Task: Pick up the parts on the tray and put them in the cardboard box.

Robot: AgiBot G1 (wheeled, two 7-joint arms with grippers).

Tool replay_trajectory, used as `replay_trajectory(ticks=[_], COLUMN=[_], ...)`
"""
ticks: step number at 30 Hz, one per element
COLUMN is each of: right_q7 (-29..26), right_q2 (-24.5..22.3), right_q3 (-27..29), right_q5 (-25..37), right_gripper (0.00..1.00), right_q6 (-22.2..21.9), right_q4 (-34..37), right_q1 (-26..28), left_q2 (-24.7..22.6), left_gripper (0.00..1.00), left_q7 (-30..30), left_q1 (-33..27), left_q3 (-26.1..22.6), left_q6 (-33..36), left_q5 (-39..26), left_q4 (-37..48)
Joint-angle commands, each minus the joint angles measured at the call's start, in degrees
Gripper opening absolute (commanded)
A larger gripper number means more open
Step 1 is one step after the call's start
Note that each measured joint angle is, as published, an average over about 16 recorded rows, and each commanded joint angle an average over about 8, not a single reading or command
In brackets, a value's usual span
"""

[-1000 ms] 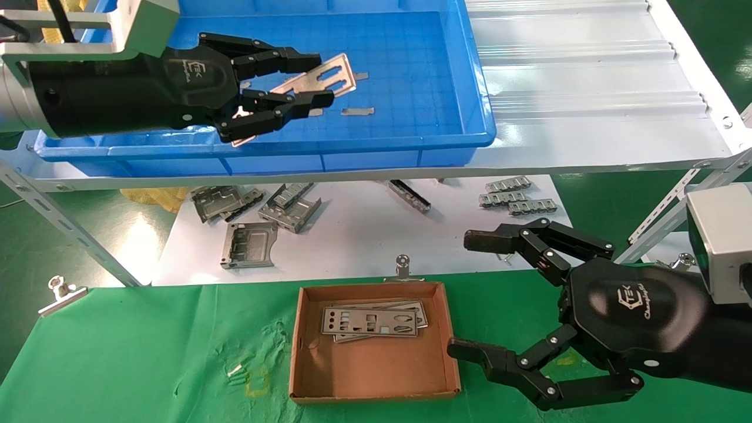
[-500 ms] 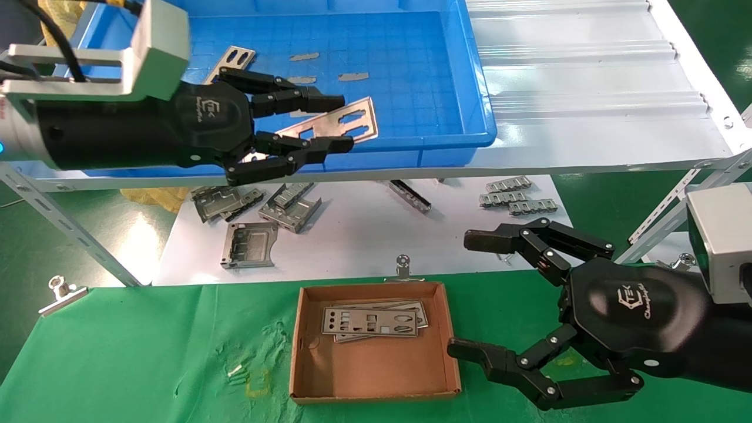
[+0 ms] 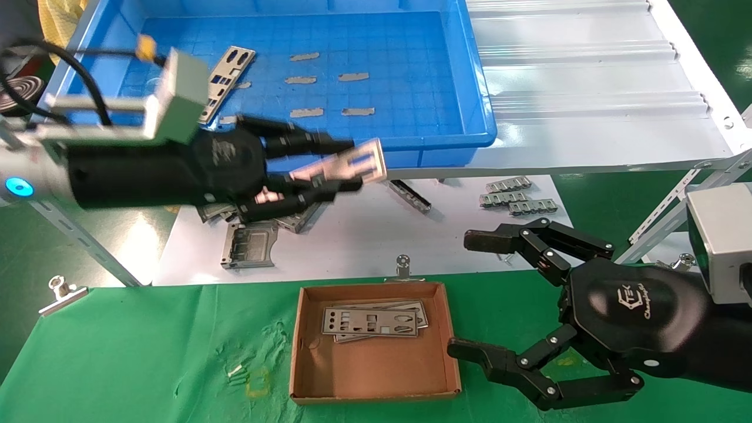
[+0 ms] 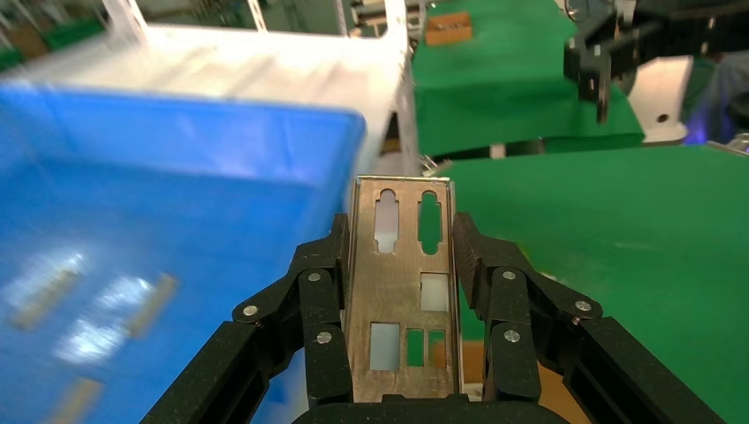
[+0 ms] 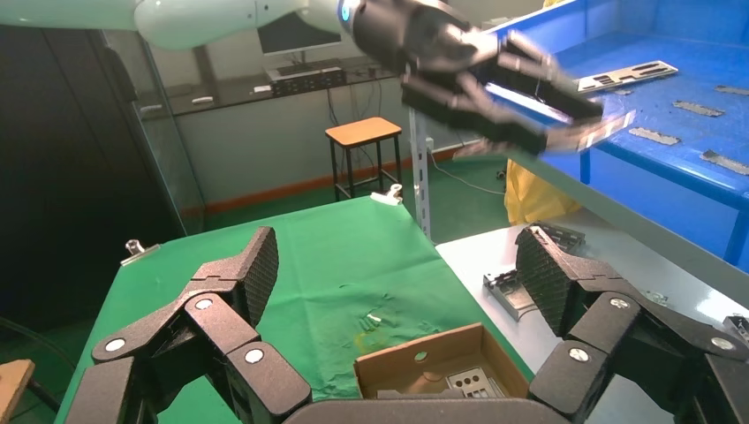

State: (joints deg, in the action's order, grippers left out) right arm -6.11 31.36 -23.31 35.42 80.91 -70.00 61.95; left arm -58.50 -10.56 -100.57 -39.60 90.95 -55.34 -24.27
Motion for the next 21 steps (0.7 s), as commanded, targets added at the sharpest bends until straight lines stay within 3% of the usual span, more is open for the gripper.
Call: replay_trajectory(ticks=[1, 11, 21], right_q7=[0.0, 0.0, 0.0], right_q2=[0.0, 0.0, 0.0], right_q3=[0.0, 0.0, 0.0], right_q5=[0.0, 0.0, 0.0], right_gripper=[1.00, 1.00, 1.00], right_q6=[0.0, 0.0, 0.0], right_q4=[0.0, 0.0, 0.0], right_q1=[0.0, 0.0, 0.0], left_q2=[-0.5, -4.6, -12.2], left_gripper=[0.00, 0.00, 0.00], left_q7=[0.2, -0.5, -9.6], left_q1=[0.8, 3.6, 6.6], left_q3=[-0.9, -5.7, -11.2], left_q6=[0.0, -0.9, -6.2], left_q5=[0.3, -1.2, -8.9], left_q4=[0.7, 5.5, 11.6])
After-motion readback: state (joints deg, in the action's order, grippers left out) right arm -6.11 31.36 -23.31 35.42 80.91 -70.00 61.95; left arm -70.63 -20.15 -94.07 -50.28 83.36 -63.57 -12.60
